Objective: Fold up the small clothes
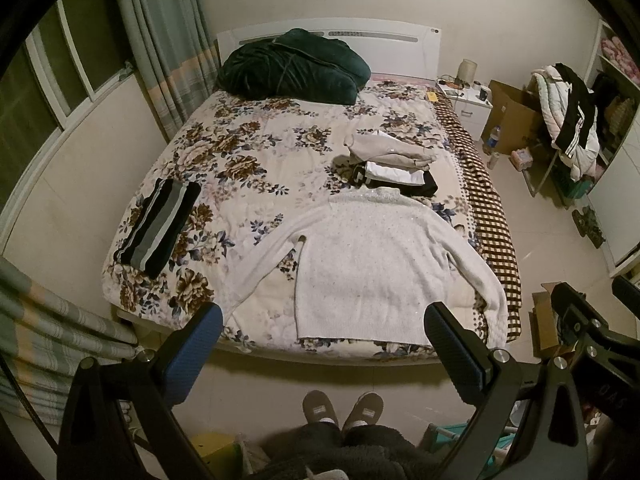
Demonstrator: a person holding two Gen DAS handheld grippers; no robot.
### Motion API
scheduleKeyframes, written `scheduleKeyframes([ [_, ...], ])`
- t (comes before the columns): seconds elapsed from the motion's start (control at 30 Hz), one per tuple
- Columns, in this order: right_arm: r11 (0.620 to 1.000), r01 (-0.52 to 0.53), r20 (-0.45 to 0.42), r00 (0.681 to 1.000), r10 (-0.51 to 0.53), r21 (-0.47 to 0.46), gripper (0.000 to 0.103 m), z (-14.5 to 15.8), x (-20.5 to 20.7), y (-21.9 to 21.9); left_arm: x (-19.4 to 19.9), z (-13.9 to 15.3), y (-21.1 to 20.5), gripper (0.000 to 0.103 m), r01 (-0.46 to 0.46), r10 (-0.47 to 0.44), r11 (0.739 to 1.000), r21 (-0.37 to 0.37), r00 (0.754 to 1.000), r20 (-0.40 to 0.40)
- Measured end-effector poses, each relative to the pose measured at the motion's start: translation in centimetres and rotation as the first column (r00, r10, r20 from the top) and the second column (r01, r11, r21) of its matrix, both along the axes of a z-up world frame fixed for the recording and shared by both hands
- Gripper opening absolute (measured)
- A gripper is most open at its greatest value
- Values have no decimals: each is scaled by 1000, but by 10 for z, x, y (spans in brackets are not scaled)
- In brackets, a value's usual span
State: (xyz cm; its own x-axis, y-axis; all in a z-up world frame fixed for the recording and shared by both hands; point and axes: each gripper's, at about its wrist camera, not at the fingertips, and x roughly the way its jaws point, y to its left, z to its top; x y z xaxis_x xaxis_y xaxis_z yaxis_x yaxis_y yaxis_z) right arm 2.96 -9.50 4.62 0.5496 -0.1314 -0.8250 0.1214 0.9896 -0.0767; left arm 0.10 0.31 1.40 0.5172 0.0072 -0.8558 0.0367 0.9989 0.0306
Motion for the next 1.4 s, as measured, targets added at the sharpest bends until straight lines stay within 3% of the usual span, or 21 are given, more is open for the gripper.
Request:
scheduleKeyframes([
  [1.1,1000,0,-1,1000,0,5,103,14,5,21,1,10,10,103,6,-6,1000,-1,1000,2],
  [1.3,999,31,-1,1000,-31,16,103,-2,10,31,30,1,16,103,23,-25,999,30,996,80],
  [1.4,995,95,-8,995,-95,30,103,-34,25,9,58,-19,13,103,31,-42,995,90,992,122],
])
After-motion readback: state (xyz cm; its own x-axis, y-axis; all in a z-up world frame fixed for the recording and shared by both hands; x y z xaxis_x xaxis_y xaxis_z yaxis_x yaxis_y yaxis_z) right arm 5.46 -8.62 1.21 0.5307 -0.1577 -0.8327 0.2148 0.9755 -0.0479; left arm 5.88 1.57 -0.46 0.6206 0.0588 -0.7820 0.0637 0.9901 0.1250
